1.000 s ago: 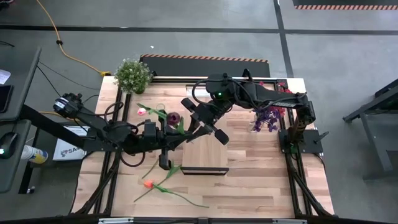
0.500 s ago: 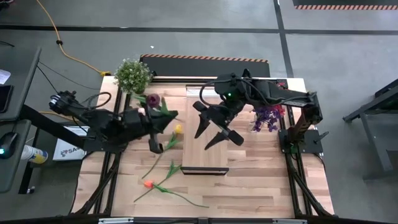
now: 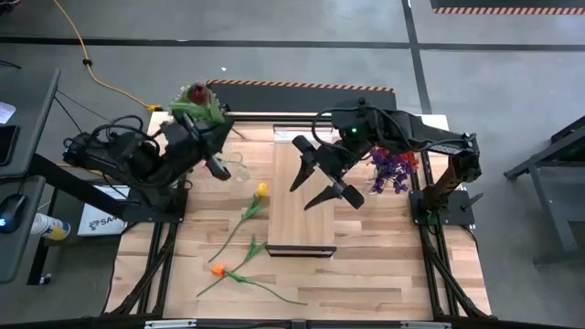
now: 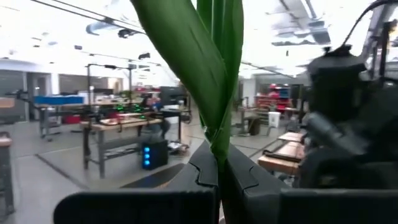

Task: Pick and place flowers into a vace then onto a shelf
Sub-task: Put the dark red tulip into the left transparent vase

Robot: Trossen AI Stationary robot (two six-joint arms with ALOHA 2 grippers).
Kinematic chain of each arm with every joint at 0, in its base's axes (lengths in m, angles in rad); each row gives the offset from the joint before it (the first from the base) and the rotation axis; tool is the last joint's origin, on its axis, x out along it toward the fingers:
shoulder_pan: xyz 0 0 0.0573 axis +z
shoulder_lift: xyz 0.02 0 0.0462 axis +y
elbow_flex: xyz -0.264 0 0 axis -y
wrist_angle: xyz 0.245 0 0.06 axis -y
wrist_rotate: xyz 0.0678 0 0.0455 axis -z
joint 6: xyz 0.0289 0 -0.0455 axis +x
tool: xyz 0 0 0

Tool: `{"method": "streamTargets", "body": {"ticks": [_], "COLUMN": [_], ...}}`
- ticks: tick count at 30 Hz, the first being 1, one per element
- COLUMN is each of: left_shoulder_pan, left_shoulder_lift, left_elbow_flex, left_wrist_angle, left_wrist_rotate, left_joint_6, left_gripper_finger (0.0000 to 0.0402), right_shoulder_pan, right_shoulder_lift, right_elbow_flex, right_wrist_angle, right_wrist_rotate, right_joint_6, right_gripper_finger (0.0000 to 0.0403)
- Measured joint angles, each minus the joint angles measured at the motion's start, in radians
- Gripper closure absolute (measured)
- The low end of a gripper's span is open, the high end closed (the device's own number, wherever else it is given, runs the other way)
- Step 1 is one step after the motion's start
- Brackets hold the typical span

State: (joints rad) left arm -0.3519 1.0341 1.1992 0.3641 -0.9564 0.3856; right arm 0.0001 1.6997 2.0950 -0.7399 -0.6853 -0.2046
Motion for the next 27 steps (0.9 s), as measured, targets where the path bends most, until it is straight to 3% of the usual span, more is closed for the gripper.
{"method": "streamTargets", "body": {"ticks": [11, 18, 27], "left_shoulder_pan": [0.377, 0.600, 0.774], "left_shoulder_lift": [0.003, 0.004, 0.068], "left_elbow_flex": [0.000, 0.000, 0.000], "left_wrist_angle": [-0.285, -0.500, -0.616], "left_wrist_rotate": [0.228, 0.411, 0.608], "left_joint_6": [-0.332, -0.535, -0.604], "left_gripper_finger": [0.0372, 0.0372, 0.0372], "right_shoulder_pan": [0.000, 0.000, 0.000], "right_shoulder_lift": [-0.040, -0.073, -0.101], "right_elbow_flex": [0.000, 0.000, 0.000], "right_wrist_angle": [-0.021, -0.103, -0.115], "right_wrist_rotate": [0.078, 0.183, 0.300], "right_joint_6": [-0.027, -0.089, -0.116], "right_gripper_finger": [0.0194, 0.0194, 0.0195]}}
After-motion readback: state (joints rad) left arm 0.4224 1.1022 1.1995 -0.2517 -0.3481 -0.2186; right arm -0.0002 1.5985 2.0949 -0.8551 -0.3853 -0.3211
